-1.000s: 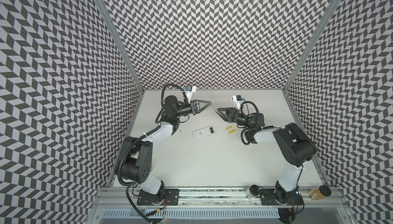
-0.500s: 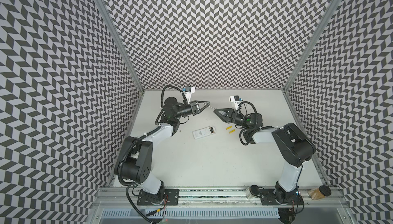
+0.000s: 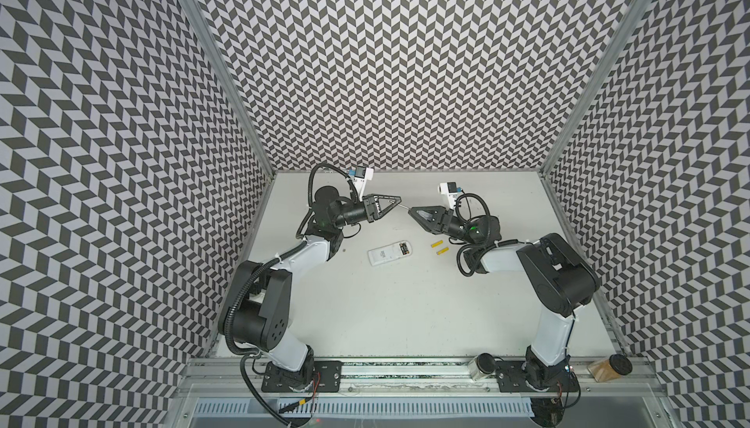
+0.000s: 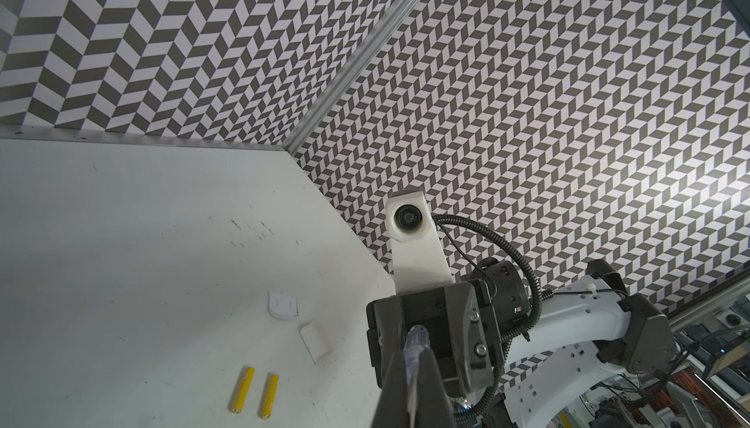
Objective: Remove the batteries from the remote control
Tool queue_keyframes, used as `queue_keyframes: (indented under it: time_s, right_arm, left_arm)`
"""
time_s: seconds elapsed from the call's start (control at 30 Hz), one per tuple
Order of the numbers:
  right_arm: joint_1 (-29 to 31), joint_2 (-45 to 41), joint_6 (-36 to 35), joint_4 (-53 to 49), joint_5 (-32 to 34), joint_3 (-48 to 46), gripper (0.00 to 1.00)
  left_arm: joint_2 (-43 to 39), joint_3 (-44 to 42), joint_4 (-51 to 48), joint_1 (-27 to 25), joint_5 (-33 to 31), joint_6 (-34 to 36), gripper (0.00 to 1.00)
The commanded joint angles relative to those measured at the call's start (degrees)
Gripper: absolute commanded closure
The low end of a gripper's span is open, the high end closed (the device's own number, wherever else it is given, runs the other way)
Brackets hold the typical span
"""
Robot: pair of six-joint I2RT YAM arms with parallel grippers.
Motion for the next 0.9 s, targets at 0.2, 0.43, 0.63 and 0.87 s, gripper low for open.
queue_keyframes:
  time_s: [0.2,0.43,0.63,0.87]
  right_arm:
    - [-0.40,-0.47,-1.36,16.77,-1.39,1.39,0.72]
    - [-0.65,-0.91,-3.68,14.00,-2.65,0.79,0.99]
    - [-3.21,-5.24,-8.98,7.79,-4.06,-3.35,1.00]
    - [-9.10,-16.20,-23.80,-11.01,-7.02,-8.87,1.00]
  left_arm:
    - [-0.92,0.49,-1.52,0.16,-0.05,1.75,1.00]
    - [-0.67,1.37,-1.96,0.29,0.36,2.32,1.00]
    - [-1.18,7.04,-12.29,1.86,3.05,11.22,0.53]
    - [-1.49,16.60,-43.32,2.38,1.56,41.36,0.31]
